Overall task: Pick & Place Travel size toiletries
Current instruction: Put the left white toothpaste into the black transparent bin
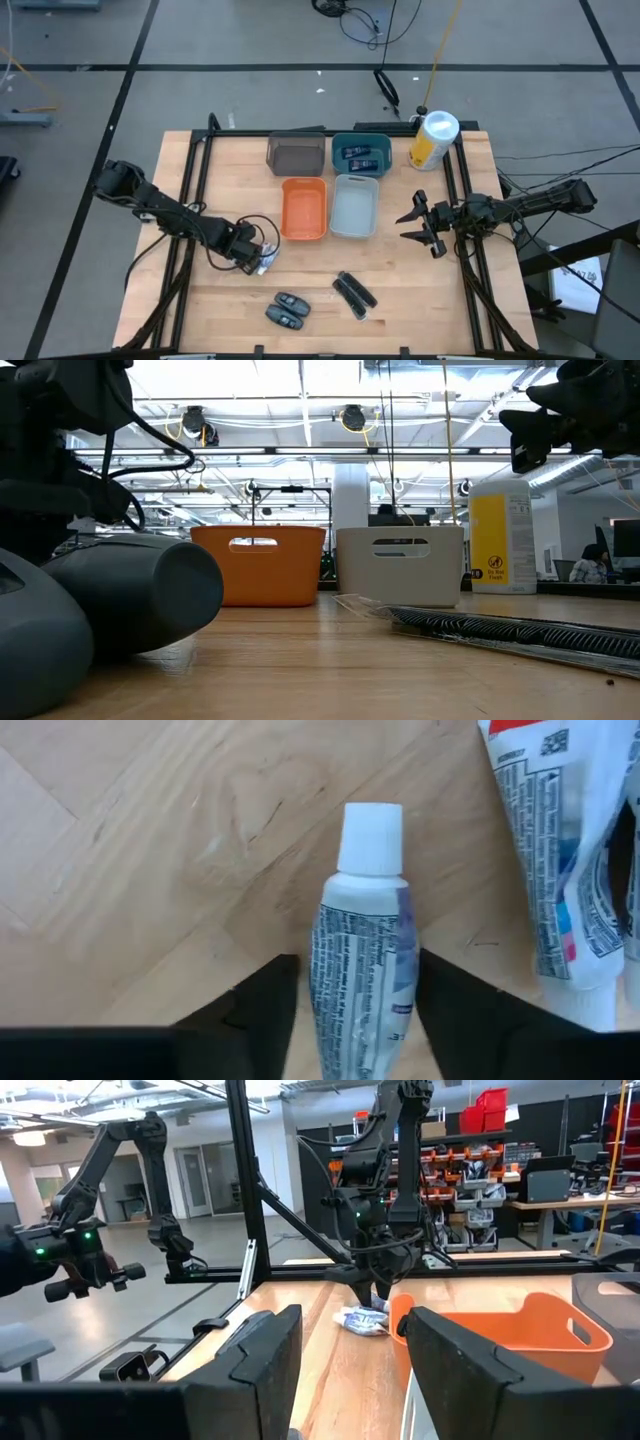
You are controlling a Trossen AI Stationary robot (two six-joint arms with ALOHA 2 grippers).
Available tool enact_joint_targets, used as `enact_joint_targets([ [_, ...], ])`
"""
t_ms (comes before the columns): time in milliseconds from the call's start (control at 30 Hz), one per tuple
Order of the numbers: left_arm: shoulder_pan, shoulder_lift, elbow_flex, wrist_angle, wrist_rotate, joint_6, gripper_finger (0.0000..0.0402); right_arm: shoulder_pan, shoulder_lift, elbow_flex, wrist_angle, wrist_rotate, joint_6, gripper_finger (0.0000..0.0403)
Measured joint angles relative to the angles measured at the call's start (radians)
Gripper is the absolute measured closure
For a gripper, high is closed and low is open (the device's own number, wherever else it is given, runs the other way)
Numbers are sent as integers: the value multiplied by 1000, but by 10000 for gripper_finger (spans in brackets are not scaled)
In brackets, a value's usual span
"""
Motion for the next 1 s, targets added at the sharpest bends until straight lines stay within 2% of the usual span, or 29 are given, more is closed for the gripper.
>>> enact_joint_targets([
  [167,1,-1,0,-6,-18,15,273,0,0,0,-1,0,0,232],
  [367,2,-1,-1,-9,-28,28,306,0,0,0,-10,0,0,232],
  [700,2,0,6,-12,-49,66,309,0,0,0,-10,0,0,232],
  [1000,-8,-83,73,6,-187,230,310,0,-5,0,10,0,-38,232],
])
